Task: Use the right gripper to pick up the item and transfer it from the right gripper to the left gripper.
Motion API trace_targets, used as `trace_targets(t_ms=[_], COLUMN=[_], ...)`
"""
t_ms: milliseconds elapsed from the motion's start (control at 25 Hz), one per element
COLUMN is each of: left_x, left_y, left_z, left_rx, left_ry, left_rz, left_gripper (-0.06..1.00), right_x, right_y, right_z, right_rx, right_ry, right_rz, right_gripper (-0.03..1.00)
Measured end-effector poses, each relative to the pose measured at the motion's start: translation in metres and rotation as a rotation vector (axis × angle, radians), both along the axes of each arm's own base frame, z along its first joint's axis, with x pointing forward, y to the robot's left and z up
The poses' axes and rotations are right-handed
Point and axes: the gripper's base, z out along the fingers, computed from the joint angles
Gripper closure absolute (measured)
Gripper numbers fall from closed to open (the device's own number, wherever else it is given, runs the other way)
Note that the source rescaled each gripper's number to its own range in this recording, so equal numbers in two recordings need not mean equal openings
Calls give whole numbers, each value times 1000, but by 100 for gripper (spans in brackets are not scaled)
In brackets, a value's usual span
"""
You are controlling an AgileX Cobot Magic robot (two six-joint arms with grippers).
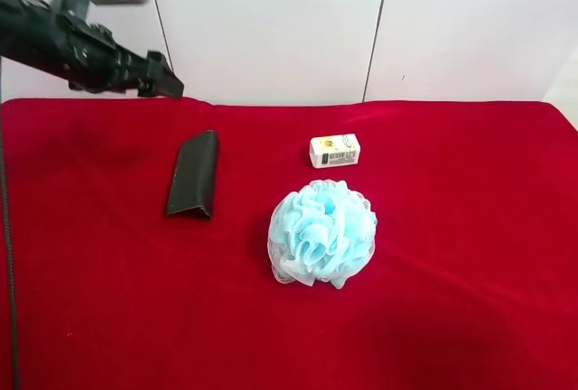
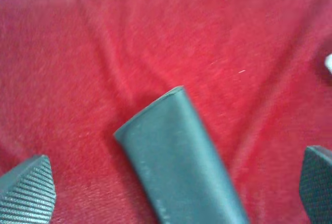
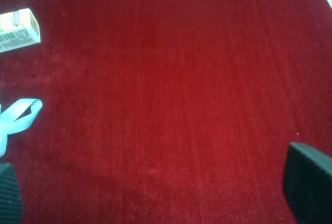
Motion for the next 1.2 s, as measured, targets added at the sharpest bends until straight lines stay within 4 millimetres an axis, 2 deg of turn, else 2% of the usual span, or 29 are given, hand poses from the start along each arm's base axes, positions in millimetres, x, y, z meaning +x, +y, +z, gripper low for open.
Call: trace_targets(t_ms=[240,520,800,1080,1200], left_x=[-33,-81,-124,-151,-169], left_y=[-1,3,8,14,21], left_z=[50,90,104,105,105], left_rx=[-41,-55,-23,18,70], left_ry=[-44,14,155,324,323], left_rz=[-61,-84,-115,-102,-83], left_gripper=[5,5,5,5,5], right_x=[0,0,0,0,0], right_y=[0,0,0,0,0], right_z=[0,0,0,0,0], right_rx=[0,0,0,0,0], right_ry=[0,0,0,0,0], right_rz=[0,0,0,0,0], right_gripper=[-3,-3,-3,-3,-3])
